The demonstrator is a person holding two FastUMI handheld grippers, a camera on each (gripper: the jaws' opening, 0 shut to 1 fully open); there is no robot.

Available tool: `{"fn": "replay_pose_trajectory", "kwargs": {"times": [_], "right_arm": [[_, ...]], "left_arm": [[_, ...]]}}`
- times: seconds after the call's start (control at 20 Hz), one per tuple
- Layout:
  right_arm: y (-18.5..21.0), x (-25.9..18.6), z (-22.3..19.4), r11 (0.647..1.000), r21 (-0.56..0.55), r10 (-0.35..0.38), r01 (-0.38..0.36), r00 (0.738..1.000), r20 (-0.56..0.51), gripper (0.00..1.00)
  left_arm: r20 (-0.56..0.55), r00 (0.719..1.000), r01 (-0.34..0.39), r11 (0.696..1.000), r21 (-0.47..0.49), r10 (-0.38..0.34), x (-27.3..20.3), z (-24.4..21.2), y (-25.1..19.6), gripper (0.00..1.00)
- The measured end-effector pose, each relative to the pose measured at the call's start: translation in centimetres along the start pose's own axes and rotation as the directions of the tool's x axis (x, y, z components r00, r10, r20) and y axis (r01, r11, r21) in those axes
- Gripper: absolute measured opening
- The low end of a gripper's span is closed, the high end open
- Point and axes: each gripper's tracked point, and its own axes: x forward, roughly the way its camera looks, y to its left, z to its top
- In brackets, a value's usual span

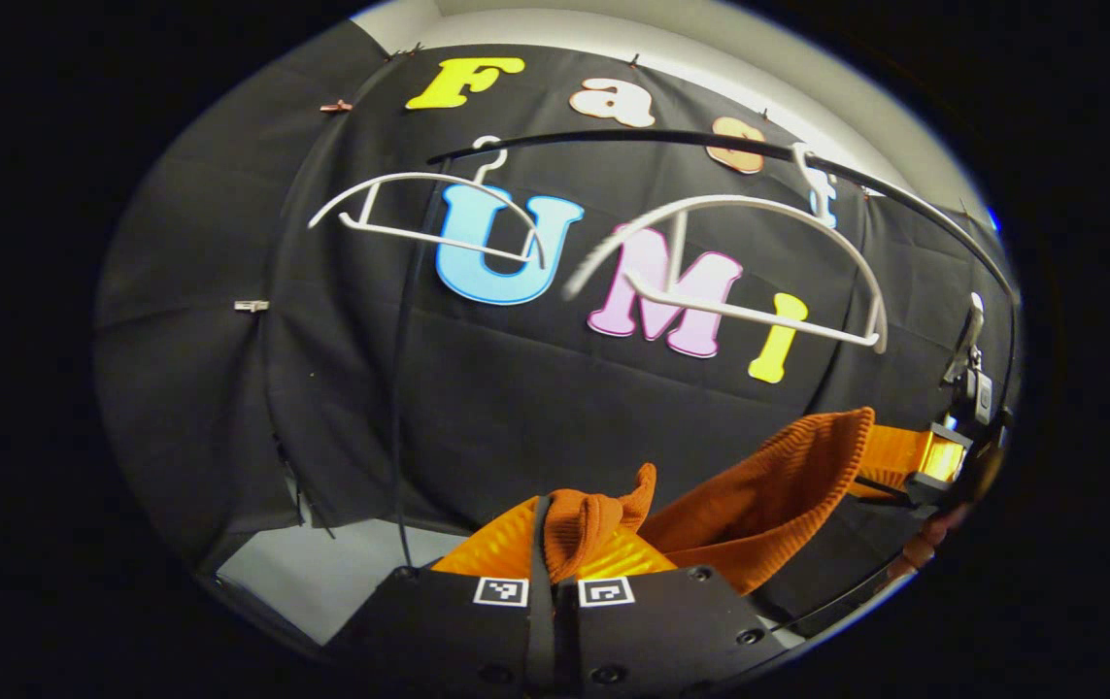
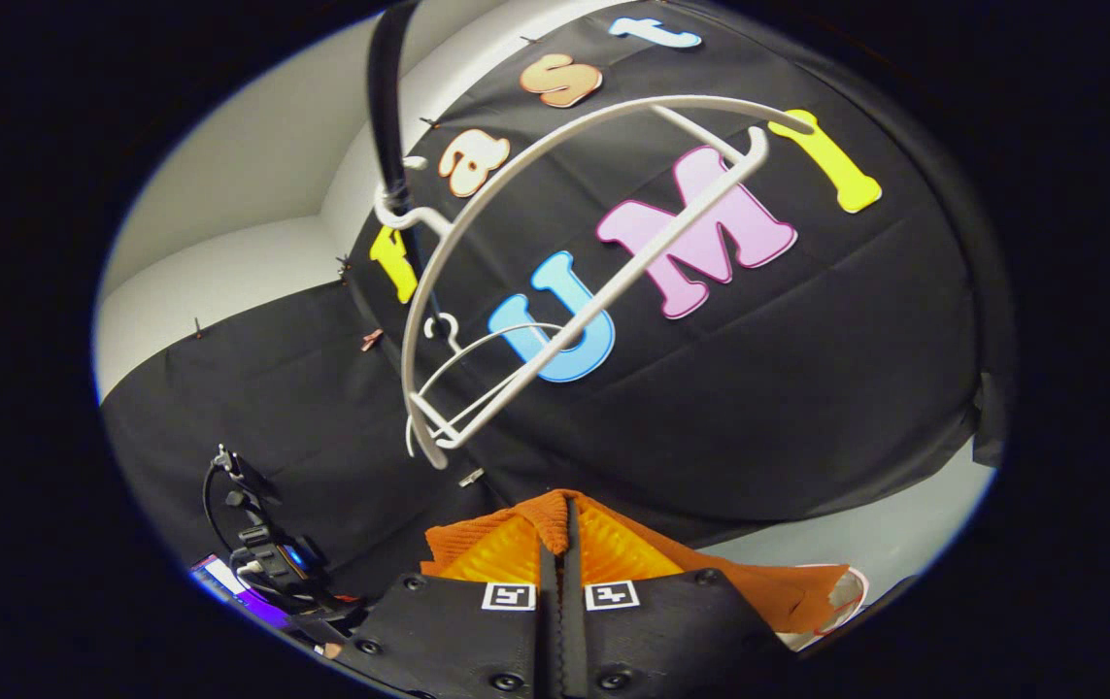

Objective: Grasp the clothes on the hanger with both hands and then place them into the laundry hamper below.

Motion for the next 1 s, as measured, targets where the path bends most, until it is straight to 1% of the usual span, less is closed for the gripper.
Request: {"fn": "replay_pose_trajectory", "kwargs": {"times": [0.1, 0.2, 0.3, 0.35, 0.45, 0.6, 0.8, 1.0], "right_arm": [[0.6, -0.4, -0.3, 0.999, -0.049, 0.011, -0.012, 1.000, -0.015, 0.04], [0.1, -0.7, -1.4, 0.995, -0.101, 0.014, -0.018, 0.999, -0.044, 0.04], [-1.8, -0.3, -3.2, 0.993, -0.115, -0.003, -0.007, 0.996, -0.086, 0.04], [-2.8, 0.2, -4.0, 0.993, -0.116, -0.012, -0.001, 0.994, -0.106, 0.04], [-4.8, 0.8, -6.2, 0.993, -0.121, -0.032, 0.015, 0.990, -0.140, 0.04], [-8.5, 2.1, -8.6, 0.990, -0.128, -0.084, 0.060, 0.979, -0.186, 0.04], [-14.3, 3.1, -12.3, 0.984, -0.110, -0.163, 0.140, 0.954, -0.253, 0.04], [-19.1, 3.8, -16.7, 0.973, -0.133, -0.225, 0.191, 0.917, -0.329, 0.04]], "left_arm": [[0.017, 0.999, 0.043, 0.999, 0.009, -0.043, -0.1, 0.5, -2.0, 0.05], [0.006, 0.997, 0.072, 0.997, 0.033, -0.073, 0.6, -0.1, -3.1, 0.05], [-0.026, 0.997, 0.079, 0.995, 0.059, -0.077, 1.8, -2.2, -3.5, 0.06], [-0.038, 0.996, 0.085, 0.995, 0.059, -0.082, 2.5, -3.5, -3.9, 0.05], [-0.055, 0.995, 0.091, 0.995, 0.037, -0.089, 3.8, -6.2, -4.4, 0.05], [-0.080, 0.994, 0.077, 0.997, 0.030, -0.075, 5.7, -9.9, -4.4, 0.05], [-0.163, 0.985, 0.067, 0.997, 0.023, -0.062, 8.3, -15.8, -4.1, 0.05], [-0.239, 0.971, 0.034, 0.999, 0.023, -0.028, 10.5, -21.1, -3.2, 0.05]]}}
